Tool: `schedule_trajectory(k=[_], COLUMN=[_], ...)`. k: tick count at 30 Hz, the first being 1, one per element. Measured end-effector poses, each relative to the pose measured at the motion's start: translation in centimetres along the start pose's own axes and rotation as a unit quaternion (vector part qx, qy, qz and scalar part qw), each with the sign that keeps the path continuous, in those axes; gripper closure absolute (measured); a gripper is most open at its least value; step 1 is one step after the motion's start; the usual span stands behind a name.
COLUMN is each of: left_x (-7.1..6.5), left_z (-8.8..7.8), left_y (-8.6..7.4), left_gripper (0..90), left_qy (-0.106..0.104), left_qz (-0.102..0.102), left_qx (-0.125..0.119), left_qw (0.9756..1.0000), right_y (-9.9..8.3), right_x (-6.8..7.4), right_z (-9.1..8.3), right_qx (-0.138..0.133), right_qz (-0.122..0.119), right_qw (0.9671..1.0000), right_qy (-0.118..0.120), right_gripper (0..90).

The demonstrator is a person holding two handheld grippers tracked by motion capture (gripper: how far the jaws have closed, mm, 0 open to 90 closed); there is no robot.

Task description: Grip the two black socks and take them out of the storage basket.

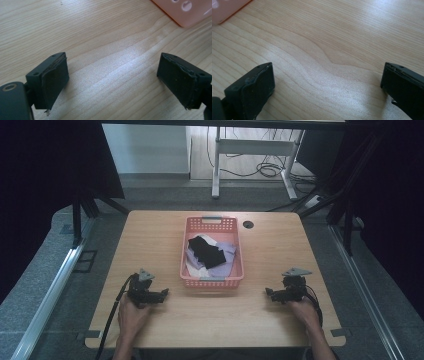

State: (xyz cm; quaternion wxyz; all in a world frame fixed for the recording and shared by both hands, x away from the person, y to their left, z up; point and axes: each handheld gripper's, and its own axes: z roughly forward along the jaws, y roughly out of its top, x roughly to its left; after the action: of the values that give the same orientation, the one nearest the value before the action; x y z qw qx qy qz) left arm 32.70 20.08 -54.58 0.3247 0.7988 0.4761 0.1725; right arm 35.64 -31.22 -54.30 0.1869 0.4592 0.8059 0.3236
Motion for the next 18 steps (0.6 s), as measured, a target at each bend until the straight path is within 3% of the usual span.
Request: schedule_trajectory(k=[18], left_x=[0.00], left_z=[0.00], left_y=[0.00], left_gripper=[10.0], left_qy=[0.000], left_qz=[0.000], left_qx=[0.000], left_qw=[1.0000], right_y=[0.16], right_x=[0.04], right_z=[0.05], right_qx=[0.005], right_qz=[0.002], right_qw=[1.0000], right_qy=[-0.002], right_gripper=[0.0])
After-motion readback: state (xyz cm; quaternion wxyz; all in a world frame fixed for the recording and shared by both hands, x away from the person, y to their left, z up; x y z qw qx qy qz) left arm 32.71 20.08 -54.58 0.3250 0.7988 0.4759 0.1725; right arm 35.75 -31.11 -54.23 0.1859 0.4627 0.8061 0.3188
